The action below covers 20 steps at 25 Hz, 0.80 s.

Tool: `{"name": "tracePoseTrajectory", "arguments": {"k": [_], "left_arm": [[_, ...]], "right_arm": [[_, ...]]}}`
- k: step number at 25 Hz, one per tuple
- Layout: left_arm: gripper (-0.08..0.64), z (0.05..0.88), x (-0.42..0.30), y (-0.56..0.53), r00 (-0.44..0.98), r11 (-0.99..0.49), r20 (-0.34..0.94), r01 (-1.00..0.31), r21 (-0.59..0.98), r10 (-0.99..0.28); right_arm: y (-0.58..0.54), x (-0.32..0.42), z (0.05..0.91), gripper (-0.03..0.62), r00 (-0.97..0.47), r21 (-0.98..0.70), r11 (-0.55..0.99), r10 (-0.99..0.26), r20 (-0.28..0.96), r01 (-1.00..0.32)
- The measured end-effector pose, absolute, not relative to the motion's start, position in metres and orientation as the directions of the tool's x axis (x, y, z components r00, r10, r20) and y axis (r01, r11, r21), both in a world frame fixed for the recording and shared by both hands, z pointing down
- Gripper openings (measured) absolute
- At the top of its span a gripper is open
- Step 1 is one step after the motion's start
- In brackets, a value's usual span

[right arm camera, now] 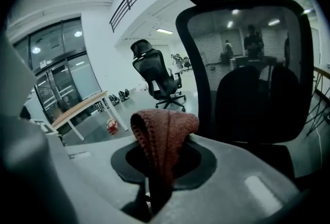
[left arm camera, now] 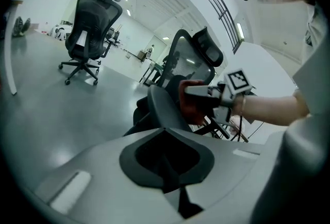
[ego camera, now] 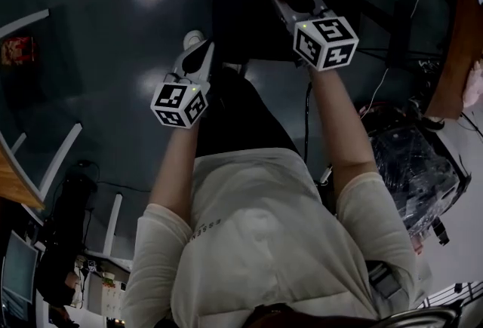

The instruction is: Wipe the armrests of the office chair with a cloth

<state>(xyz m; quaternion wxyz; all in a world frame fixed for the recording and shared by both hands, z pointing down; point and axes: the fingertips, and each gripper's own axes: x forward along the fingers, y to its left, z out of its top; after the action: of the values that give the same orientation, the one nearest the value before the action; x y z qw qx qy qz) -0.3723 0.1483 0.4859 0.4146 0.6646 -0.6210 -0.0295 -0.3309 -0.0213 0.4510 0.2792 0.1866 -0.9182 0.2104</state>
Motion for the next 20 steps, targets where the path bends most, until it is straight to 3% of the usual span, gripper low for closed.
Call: {"name": "tracePoseTrajectory", "arguments": {"k": [5, 12, 20], "left_arm": [[0.012, 0.492, -0.375, 0.148, 0.286, 0.1, 0.478, -0.768, 0.632, -0.831], [0.006, 0.494, -0.374, 0.148, 0.353, 0.074, 0.471, -0.733, 0.676, -0.809], [0.006, 0.498, -0.372, 0.143, 0.405, 0.01, 0.45, -0.735, 0.678, -0.796]], "right_arm": [[-0.078, -0.398, 0.467, 0.06, -0.745, -0.274, 0.84, -0.209, 0.634, -0.469], [-0.074, -0.434, 0.503, 0.06, -0.663, -0.313, 0.802, -0.133, 0.736, -0.508], [-0.057, -0.449, 0.501, 0.06, -0.533, -0.05, 0.924, -0.175, 0.828, -0.38]]}}
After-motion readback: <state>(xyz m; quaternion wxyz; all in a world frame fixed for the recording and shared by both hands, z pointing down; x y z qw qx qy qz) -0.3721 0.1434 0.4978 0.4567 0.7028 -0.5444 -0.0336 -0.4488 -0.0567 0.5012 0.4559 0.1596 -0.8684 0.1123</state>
